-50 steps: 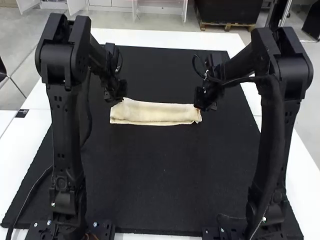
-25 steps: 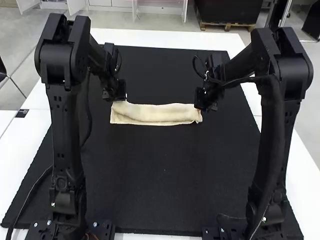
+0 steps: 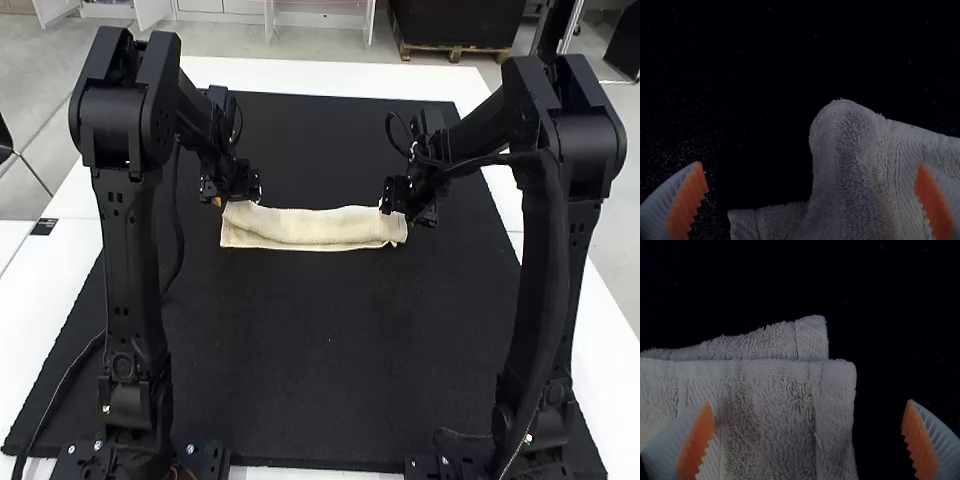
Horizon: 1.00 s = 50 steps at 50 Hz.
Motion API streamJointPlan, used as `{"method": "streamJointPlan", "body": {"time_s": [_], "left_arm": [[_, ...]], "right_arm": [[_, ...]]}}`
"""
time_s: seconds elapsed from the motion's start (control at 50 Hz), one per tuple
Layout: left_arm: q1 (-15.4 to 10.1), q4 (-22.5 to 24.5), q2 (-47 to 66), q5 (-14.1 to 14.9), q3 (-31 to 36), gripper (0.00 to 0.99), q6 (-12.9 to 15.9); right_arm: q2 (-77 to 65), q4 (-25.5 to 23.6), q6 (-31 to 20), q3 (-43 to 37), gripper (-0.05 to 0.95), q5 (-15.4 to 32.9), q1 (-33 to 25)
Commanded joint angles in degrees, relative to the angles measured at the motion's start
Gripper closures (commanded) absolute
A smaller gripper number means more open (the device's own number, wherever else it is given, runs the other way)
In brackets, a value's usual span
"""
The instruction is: Fold the towel.
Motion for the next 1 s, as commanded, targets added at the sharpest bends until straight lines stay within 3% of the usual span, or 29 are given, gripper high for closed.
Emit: {"method": "streamJointPlan", "body": {"time_s": [0.0,0.42,0.98], "left_arm": [[0.3,0.0,-0.1,-0.5,0.5,0.026,-0.3],[-0.3,-3.6,-0.8,-1.3,5.9,0.026,-0.7],[-0.9,-5.0,-5.3,-1.7,6.6,0.026,-0.7]], "right_arm": [[-1.7,0.4,-0.2,0.6,0.05,0.9,0.8],[-1.9,-0.3,0.3,2.3,0.04,0.8,0.8],[-2.7,-1.9,3.0,2.7,0.05,-1.6,0.8]]}}
